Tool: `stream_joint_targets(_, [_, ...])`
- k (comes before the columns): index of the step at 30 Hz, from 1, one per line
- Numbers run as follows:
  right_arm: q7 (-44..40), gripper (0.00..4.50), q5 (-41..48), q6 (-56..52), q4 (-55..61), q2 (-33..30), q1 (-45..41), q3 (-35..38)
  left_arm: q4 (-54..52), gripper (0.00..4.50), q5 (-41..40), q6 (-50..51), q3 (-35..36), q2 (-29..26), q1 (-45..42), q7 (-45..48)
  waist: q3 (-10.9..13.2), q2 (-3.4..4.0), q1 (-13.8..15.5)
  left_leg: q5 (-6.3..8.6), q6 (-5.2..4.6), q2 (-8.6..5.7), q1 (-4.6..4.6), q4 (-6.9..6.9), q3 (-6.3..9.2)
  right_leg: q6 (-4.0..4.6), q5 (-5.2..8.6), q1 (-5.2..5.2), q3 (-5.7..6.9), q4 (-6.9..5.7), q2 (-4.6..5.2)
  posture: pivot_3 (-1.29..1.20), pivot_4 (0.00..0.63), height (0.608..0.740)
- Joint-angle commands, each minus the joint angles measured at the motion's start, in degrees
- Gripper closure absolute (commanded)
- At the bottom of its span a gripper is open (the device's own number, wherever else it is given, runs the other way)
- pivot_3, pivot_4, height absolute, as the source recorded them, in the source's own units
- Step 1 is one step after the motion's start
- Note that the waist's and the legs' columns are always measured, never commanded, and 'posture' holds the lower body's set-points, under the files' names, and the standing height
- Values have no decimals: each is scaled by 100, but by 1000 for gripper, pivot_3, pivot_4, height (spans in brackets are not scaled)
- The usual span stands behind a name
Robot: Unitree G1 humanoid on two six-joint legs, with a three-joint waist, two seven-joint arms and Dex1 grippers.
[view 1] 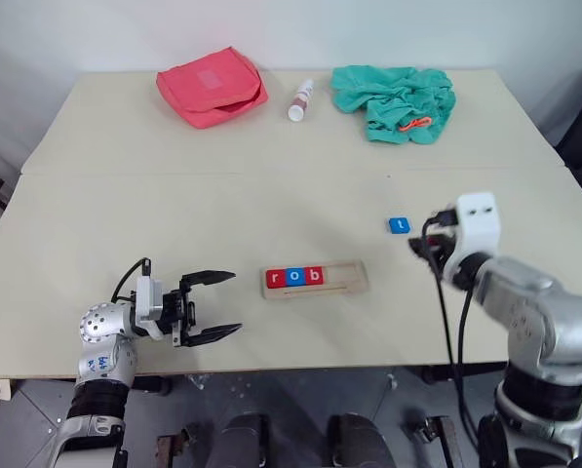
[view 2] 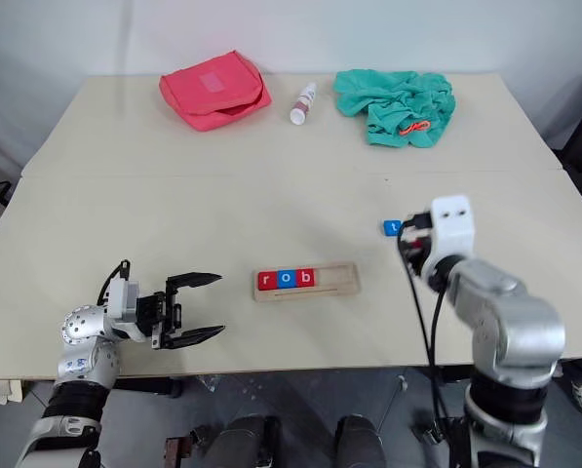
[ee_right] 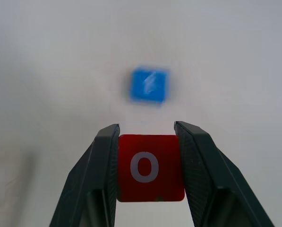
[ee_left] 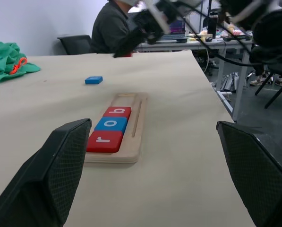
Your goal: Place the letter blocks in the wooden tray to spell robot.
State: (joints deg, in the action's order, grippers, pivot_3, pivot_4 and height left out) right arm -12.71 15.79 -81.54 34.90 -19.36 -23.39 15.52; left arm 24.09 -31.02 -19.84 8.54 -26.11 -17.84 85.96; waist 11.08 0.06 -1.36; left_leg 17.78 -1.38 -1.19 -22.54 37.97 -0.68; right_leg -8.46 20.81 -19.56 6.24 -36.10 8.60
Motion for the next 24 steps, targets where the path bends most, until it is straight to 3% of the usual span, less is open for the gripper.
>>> stream_joint_targets(1, [234, 3075, -62, -98, 425, 136, 76, 19, 47, 0, -80, 37, 18, -80, -89, 243, 0, 0, 0, 0, 0, -3, 0, 2, -1, 0, 0, 1, -3, 0, 1, 0, 150, 740])
stream_joint_targets(8, [430, 3075, -98, 49, 339, 309, 177, -5, -4, 0, -78, 77, -19, -63, -96, 212, 0, 0, -2, 0, -1, -5, 3, 2, -4, 0, 0, 0, -8, 0, 1, 0, 150, 740])
stream_joint_targets(17, [287, 32, 21, 478, 236, 267, 353, -57, -47, 0, -76, 65, 5, -70, -52, 171, 0, 0, -3, 0, -1, -5, 4, 2, -4, 0, 0, 1, -7, 0, 1, 0, 150, 740])
stream_joint_targets(20, [-138, 32, 220, 562, 246, -140, 356, -103, -44, 0, -67, 47, 8, -53, -59, 142, 0, 0, -2, 0, -1, -5, 4, 2, -5, 0, 0, 1, -8, 0, 1, 0, 150, 740])
stream_joint_targets(24, [-1023, 32, 488, 992, -25, -1152, 369, -203, -15, 0, -53, 7, 1, -14, -69, 124, 0, 0, 10, 0, -2, -6, 4, 2, -4, 0, 0, 4, -7, 3, 1, 0, 150, 740])
